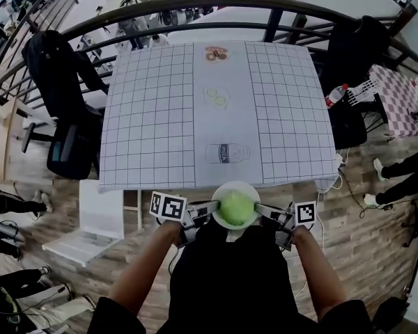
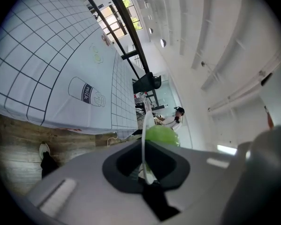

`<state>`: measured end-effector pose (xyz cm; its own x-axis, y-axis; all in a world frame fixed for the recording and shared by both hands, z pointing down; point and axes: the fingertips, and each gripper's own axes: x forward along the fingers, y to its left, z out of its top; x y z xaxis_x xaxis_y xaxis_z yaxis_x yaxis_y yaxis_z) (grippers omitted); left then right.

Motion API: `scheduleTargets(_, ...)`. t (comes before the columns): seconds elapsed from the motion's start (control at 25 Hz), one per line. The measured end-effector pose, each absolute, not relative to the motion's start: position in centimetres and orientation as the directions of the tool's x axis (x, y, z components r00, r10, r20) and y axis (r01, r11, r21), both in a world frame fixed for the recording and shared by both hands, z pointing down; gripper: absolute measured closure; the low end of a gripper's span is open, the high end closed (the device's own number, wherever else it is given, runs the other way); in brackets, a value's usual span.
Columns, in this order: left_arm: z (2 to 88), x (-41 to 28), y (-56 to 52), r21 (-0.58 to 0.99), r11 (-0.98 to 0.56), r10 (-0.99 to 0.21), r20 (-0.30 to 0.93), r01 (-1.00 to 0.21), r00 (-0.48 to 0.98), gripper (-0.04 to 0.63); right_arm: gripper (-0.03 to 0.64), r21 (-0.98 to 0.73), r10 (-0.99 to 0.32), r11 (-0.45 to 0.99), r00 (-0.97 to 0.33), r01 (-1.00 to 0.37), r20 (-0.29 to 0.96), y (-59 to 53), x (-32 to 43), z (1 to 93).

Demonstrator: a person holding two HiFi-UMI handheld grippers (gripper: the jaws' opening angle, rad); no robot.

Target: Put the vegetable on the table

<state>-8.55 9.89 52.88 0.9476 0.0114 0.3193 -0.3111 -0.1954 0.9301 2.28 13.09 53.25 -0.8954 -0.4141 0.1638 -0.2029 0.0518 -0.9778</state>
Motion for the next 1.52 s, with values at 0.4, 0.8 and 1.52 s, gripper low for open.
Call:
scheduleTargets(0.4, 53.9, -9.3, 5.7, 0.939, -0.199, -0.025, 0.282, -0.282, 0.959, 0.58, 0.607, -0.978, -0.411, 0.045, -0.896, -0.203, 0.167, 8.7, 1.6, 54.1)
scheduleTargets(0.8, 56.3, -7.9, 0.0, 0.941, -0.19, -0.088, 0.269, -0.281, 0.959, 0.58, 0.609, -0.97, -0.363, 0.093, -0.915, -0.226, 0.178, 2.3, 3.1, 56.2)
scheduleTargets(1.52, 62.9, -4.8, -10.7, 0.934, -0.141, -0.121, 0.313, -0.329, 0.942, 0.581, 0.609, -0.976, -0.278, 0.049, -0.942, -0.212, 0.191, -9.2, 6.1, 63.0)
